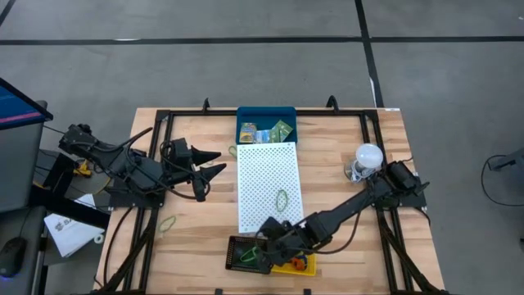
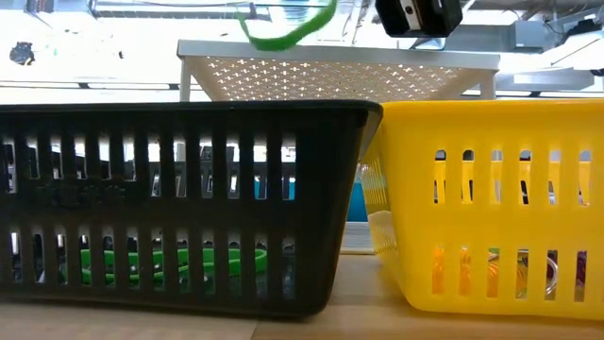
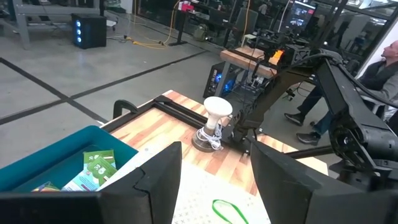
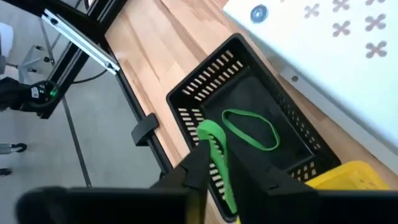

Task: Pick & Place Office Desk Supplies
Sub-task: Put the green rubber band into the black bin

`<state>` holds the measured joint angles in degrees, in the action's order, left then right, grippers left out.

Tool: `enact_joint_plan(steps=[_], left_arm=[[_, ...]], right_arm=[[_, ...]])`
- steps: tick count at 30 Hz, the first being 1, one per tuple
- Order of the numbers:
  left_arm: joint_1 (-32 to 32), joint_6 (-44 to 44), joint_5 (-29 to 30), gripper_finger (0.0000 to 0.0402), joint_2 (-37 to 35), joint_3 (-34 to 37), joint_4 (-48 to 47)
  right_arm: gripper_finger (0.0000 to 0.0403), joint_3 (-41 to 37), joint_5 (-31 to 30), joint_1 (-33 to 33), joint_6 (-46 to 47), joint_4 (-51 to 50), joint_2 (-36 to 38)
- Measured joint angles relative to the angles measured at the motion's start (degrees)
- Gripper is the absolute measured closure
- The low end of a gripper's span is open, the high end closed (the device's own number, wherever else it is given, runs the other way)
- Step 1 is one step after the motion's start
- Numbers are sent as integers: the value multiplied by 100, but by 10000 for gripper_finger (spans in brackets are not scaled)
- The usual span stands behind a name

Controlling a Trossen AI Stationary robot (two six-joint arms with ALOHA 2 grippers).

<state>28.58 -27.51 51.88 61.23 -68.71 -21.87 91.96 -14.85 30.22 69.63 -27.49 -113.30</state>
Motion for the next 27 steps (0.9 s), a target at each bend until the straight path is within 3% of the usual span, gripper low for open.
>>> enact_joint_plan(steps=[10,27], left_arm=[[0,-4,0,214,0,0,0],[0,-44,-12,215,0,0,0]], right_arm=[[280,-2,-20,-11,-129,4,-2],[276,-17,-231,35,-254,-15,258]])
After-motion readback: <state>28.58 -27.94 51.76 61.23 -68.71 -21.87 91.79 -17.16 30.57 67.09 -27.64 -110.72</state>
